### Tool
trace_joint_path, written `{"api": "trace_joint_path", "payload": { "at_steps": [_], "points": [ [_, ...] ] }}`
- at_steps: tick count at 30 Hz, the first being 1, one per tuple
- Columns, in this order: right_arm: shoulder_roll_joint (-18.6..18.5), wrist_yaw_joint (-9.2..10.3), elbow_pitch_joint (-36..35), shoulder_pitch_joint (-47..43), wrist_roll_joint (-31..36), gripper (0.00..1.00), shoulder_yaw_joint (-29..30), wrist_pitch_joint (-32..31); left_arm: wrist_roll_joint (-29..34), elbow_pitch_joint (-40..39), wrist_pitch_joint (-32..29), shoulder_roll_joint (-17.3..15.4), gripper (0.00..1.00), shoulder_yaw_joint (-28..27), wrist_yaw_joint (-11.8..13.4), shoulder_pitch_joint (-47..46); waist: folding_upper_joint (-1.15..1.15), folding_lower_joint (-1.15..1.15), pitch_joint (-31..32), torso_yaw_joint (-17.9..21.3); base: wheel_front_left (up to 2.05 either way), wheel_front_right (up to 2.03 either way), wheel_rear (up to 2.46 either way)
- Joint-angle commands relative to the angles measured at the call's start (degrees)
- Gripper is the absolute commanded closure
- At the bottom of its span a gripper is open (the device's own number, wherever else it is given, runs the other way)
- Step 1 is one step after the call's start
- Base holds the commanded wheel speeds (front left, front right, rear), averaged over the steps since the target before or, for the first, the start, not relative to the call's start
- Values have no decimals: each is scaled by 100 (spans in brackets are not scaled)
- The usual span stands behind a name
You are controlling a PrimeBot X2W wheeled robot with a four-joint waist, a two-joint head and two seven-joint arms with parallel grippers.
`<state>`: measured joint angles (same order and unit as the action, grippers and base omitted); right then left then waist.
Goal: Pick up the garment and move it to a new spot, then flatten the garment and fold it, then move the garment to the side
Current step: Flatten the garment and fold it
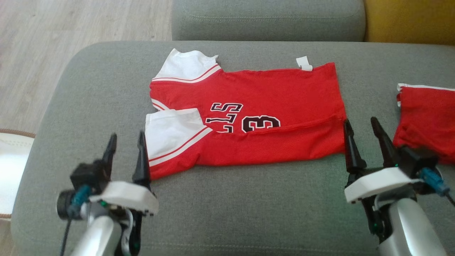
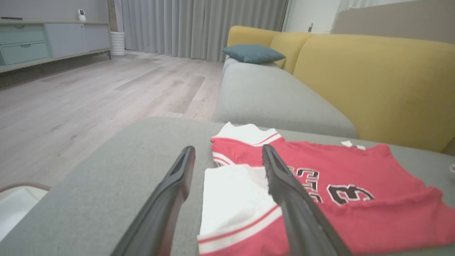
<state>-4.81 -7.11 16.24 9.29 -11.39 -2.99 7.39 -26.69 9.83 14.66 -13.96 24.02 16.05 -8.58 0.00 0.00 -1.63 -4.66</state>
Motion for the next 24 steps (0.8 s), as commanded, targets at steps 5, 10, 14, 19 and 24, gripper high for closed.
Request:
{"api": "trace_joint_path", "payload": {
  "at_steps": [5, 10, 14, 19, 24],
  "points": [
    [108, -37, -457, 152, 152, 0, -16, -105, 269, 207, 33, 19, 0, -290, -168, -220, 0, 0, 3, 71, 0, 0, 0],
    [142, -37, -679, 217, 177, 0, 68, -257, 297, 813, -141, 8, 0, -171, -254, -404, 0, 0, -72, 182, 0, 0, 0],
    [154, -37, -772, 215, 195, 0, 66, -309, 284, 1222, -479, -19, 0, -67, -313, -518, 0, 0, -159, 267, 0, 0, 0],
    [167, -37, -898, 230, 224, 0, 73, -356, 318, 1875, -897, -111, 0, -50, -198, -765, 0, 0, -321, 432, 0, 0, 0],
    [176, -37, -1007, 274, 240, 0, 77, -385, 305, 2371, -1229, -178, 0, -17, -184, -951, 0, 0, -459, 573, 0, 0, 0]
  ]
}}
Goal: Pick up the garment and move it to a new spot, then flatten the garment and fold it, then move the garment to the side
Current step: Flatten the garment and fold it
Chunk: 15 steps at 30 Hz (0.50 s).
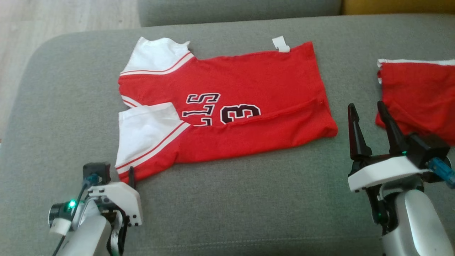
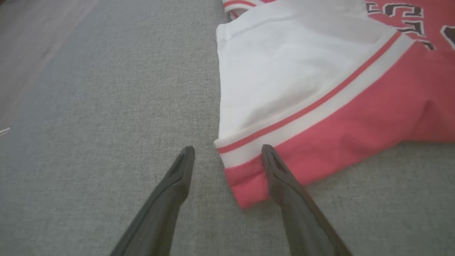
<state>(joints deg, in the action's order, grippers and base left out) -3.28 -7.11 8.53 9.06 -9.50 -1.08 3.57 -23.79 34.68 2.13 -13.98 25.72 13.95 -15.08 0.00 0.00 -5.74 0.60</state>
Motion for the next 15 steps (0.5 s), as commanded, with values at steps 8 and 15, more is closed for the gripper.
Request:
{"api": "trace_joint_path", "payload": {
  "at_steps": [8, 15],
  "points": [
    [33, -37, -279, 322, 155, 0, 27, -91, -137, 223, -84, -64, 0, -66, -305, -445, 0, 0, -140, 116, 0, 0, 0],
    [38, -37, 113, 339, 86, 0, 286, -629, -112, 173, 326, -43, 100, -83, -349, -688, 0, 0, -212, -33, 0, 0, 0]
  ]
}}
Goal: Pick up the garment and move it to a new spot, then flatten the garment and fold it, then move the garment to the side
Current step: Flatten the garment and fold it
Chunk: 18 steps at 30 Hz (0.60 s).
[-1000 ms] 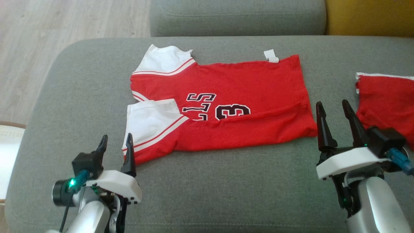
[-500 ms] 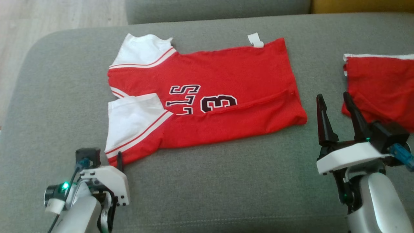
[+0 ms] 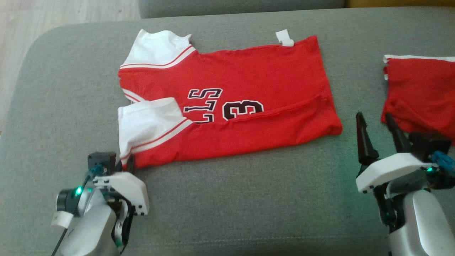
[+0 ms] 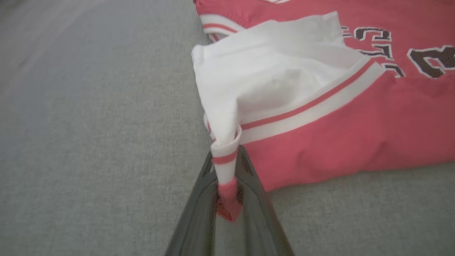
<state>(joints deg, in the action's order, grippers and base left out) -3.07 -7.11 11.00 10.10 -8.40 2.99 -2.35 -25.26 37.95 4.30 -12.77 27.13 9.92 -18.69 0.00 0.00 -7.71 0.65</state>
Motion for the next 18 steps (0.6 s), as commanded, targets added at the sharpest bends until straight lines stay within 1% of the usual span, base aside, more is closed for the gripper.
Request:
{"api": "trace_joint_path", "payload": {
  "at_steps": [1, 4, 7, 11, 12, 16, 17, 18],
  "points": [
    [18, -37, -41, 258, -101, 0, -107, -116, 74, -196, 204, -179, 100, -208, 54, -363, 0, 0, -26, -70, 0, 0, 0],
    [18, -37, 358, 372, -227, 0, -14, -385, 208, -362, 474, -228, 100, -141, 42, -468, 0, 0, -59, -166, 0, 0, 0],
    [18, -37, 924, 595, -603, 0, 178, -550, 348, -538, 625, -275, 100, -37, 18, -558, 0, 0, -100, -266, 0, 0, 0],
    [19, -37, 1805, 1017, -920, 0, 289, -558, 469, -724, 645, -311, 100, 90, -3, -640, 0, 0, -169, -393, 0, 0, 0],
    [19, -37, 2232, 1241, -950, 0, 297, -499, 512, -785, 618, -337, 100, 140, -8, -675, 0, 0, -210, -446, 0, 0, 0],
    [19, -37, 2996, 1654, -919, 0, 323, -333, 557, -868, 568, -391, 100, 190, 7, -718, 0, 0, -282, -527, 0, 0, 0],
    [19, -37, 2996, 1654, -919, 0, 323, -333, 557, -868, 568, -391, 100, 190, 7, -718, 0, 0, -282, -527, 0, 0, 0],
    [19, -37, 3168, 1749, -898, 0, 312, -296, 558, -880, 564, -405, 100, 193, 9, -722, 0, 0, -295, -537, 0, 0, 0]
  ]
}}
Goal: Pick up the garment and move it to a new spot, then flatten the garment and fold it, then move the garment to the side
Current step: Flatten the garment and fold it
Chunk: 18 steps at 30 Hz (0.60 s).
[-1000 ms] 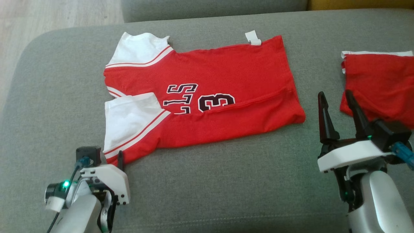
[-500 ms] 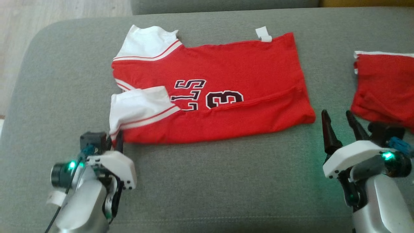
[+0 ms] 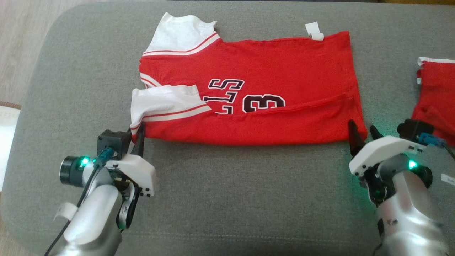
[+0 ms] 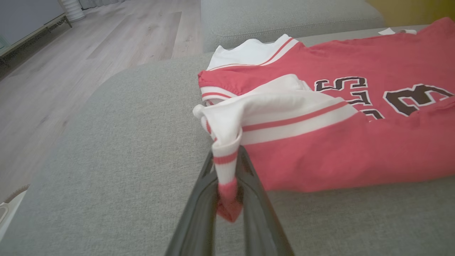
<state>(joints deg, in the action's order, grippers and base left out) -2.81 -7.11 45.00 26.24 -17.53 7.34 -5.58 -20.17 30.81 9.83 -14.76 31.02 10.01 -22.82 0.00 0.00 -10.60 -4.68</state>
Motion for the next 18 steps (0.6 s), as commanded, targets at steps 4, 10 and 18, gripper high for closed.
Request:
{"api": "trace_joint_path", "payload": {
  "at_steps": [4, 10, 18],
  "points": [
    [-8, -37, 350, 448, -31, 0, -286, 200, 32, -188, -1, -243, 100, -188, 10, -297, 0, 0, -29, -13, 0, 0, 0],
    [-7, -37, 935, 639, -215, 100, -904, 584, -20, -128, -26, -309, 100, -185, 36, -178, 0, 0, 99, 93, 0, 0, 0],
    [-7, -37, 1333, 734, -307, 100, -1233, 1127, -140, -153, -75, -452, 100, -215, 67, 114, 0, 0, 486, 280, 0, 0, 0]
  ]
}}
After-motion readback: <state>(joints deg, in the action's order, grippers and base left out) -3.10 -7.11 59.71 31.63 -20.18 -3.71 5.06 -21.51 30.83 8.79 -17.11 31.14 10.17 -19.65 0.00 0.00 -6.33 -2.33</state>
